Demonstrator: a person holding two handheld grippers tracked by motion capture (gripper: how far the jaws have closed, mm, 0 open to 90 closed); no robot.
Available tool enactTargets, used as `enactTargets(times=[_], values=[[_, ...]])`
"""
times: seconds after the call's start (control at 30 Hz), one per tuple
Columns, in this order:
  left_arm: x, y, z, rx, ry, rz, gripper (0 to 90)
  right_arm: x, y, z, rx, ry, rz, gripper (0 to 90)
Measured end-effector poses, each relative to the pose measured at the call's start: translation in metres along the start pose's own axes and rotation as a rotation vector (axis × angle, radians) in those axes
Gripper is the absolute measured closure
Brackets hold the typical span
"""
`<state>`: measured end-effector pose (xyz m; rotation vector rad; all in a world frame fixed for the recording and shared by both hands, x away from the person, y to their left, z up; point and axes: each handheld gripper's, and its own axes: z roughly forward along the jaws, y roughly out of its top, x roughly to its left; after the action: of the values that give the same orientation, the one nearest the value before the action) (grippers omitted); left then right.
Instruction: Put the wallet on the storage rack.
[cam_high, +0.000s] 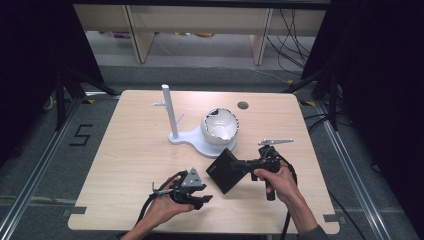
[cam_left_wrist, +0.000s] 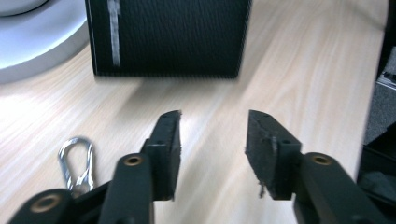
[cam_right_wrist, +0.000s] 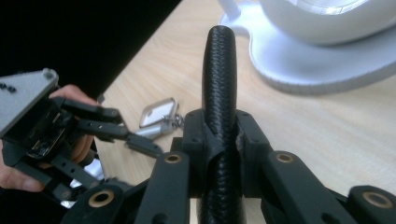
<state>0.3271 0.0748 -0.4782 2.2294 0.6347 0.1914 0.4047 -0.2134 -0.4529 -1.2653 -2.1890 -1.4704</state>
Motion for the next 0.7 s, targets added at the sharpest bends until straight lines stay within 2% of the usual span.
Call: enactTargets(times=[0.13,0.17,0.2,0.23,0.27,0.3,0.5,0.53,0.57,0.6,0.63,0.67,0.7], values=[[-0.002,-0.01,-0.015,-0.005,0.011,0.002,46.6,0.0,0.009,-0.01,-0.042,-0.004,-0.035,77.3],[-0.002,-0.013,-0.019,0.001,0.008,0.0,45.9,0.001,0.011,-0.013,-0.039,0.002,-0.009,77.3],[-0.002,-0.016,-0.021,0.009,0.018,-0.012,44.0,-0.001,0.016,-0.017,-0.063,-0.011,-0.045,77.3],[-0.002,-0.019,-0.025,0.013,0.014,-0.007,44.0,-0.001,0.016,-0.017,-0.063,-0.011,-0.045,77.3],[-0.002,-0.022,-0.028,0.018,0.02,-0.009,42.9,0.002,0.018,-0.02,-0.058,-0.002,-0.001,77.3],[-0.002,-0.026,-0.031,0.017,0.029,-0.019,42.0,0.0,0.021,-0.022,-0.071,-0.011,-0.035,77.3],[0.002,-0.044,-0.052,-0.004,0.061,-0.049,38.1,-0.004,0.042,-0.033,-0.098,-0.034,-0.016,77.2],[0.003,-0.046,-0.055,-0.011,0.069,-0.068,36.9,-0.006,0.047,-0.035,-0.104,-0.045,-0.019,77.2],[0.004,-0.048,-0.057,-0.012,0.079,-0.067,36.0,-0.009,0.05,-0.036,-0.119,-0.055,-0.038,77.3],[0.004,-0.05,-0.06,-0.016,0.075,-0.079,35.5,-0.01,0.052,-0.036,-0.124,-0.067,-0.032,77.3],[0.005,-0.052,-0.063,-0.022,0.079,-0.088,35.0,-0.012,0.056,-0.037,-0.128,-0.062,-0.039,77.3],[0.006,-0.053,-0.065,-0.019,0.088,-0.081,34.5,-0.011,0.06,-0.039,-0.126,-0.067,-0.026,77.3],[0.006,-0.054,-0.067,-0.022,0.087,-0.094,34.4,-0.009,0.063,-0.04,-0.125,-0.061,0.011,77.3]])
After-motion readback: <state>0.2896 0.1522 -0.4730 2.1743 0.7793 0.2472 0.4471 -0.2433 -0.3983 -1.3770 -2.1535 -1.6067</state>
